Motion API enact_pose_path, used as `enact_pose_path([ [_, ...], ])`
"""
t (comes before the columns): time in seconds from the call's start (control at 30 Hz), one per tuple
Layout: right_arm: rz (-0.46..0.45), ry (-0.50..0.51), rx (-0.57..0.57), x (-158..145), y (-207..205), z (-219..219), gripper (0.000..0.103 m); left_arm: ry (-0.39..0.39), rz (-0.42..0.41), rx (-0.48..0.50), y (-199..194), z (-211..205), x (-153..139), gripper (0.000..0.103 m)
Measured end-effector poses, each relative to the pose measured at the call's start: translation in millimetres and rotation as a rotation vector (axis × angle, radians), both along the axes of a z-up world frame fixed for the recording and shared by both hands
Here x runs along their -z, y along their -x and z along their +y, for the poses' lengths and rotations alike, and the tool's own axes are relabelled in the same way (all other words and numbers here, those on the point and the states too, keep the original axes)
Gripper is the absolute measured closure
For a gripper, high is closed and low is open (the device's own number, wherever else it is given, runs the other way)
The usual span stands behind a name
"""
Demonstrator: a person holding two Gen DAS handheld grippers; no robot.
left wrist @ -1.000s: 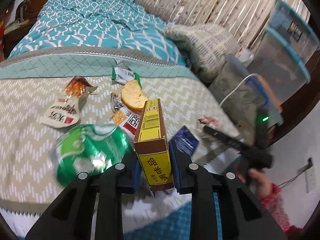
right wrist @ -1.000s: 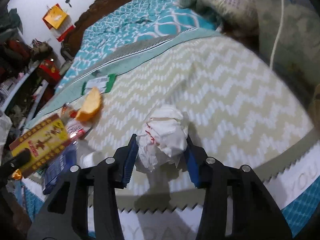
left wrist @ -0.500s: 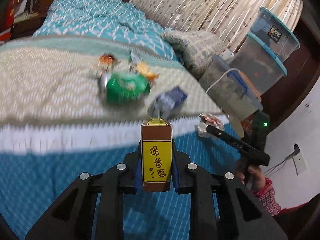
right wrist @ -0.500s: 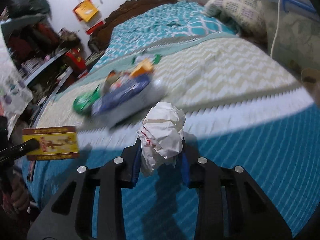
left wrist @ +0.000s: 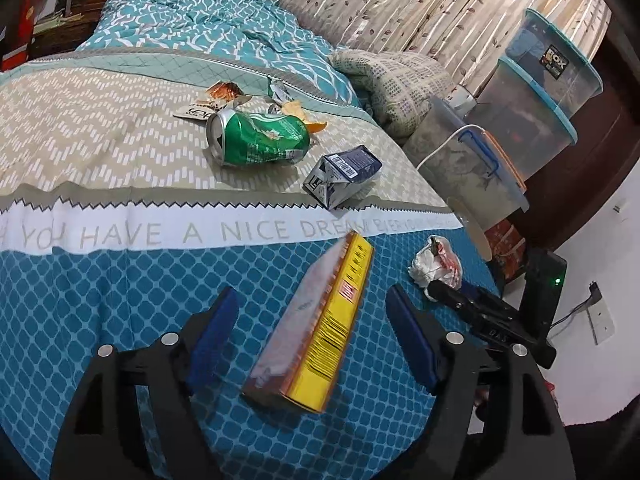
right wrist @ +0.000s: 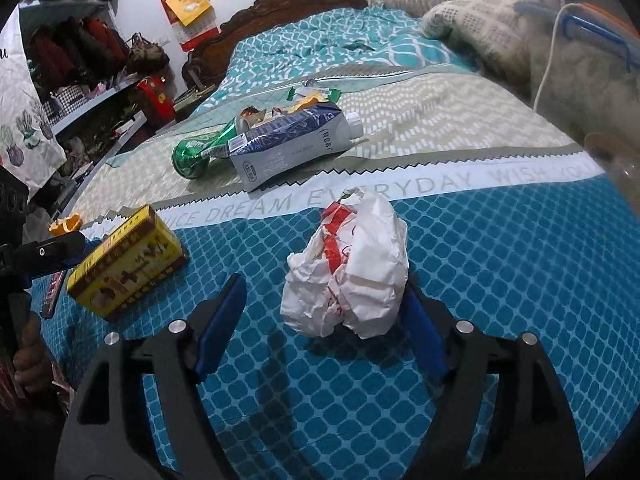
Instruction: Collect trash
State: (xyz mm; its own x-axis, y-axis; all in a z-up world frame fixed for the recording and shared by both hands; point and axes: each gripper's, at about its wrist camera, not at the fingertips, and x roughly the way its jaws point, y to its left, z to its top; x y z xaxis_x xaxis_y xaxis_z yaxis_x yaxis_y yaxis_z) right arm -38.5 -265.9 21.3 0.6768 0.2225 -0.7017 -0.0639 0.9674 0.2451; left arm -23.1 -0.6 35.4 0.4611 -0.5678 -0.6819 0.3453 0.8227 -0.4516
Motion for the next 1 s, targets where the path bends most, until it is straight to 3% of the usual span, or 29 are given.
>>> enact_pose_path([
  [0.23,0.011,-0.007,0.001,2.5,-2.1,-3.7,0.024,-0.088,-0.003,0.034,-0.1,-20.1,4.7,0.031],
  [0.43,0.025,-0.02,0.007,6.0,-5.6,-8.2,0.023,-0.229,-0.051,0.061,4.7,-39.8,8.8,0.034],
  [0.57,0.033,-0.022,0.015,8.0,-7.8,-12.6,0.023,-0.247,-0.011,0.087,1.4,-41.8,19.9,0.073],
  [0.63,0.03,-0.013,0.014,7.7,-8.1,-13.6,0.033,-0.242,-0.006,0.093,0.8,-44.0,21.2,0.077],
  [0.67,0.032,-0.01,0.011,8.1,-8.8,-15.1,0.052,-0.237,-0.006,0.097,1.0,-46.1,20.7,0.077],
  [0.73,0.035,-0.034,0.013,9.6,-9.3,-20.1,0.062,-0.213,0.002,0.114,-0.6,-51.8,18.7,0.078],
  [1.0,0.002,-0.113,0.087,7.7,0.5,-56.4,0.065,-0.122,0.035,0.231,-22.5,-109.2,10.0,0.078],
])
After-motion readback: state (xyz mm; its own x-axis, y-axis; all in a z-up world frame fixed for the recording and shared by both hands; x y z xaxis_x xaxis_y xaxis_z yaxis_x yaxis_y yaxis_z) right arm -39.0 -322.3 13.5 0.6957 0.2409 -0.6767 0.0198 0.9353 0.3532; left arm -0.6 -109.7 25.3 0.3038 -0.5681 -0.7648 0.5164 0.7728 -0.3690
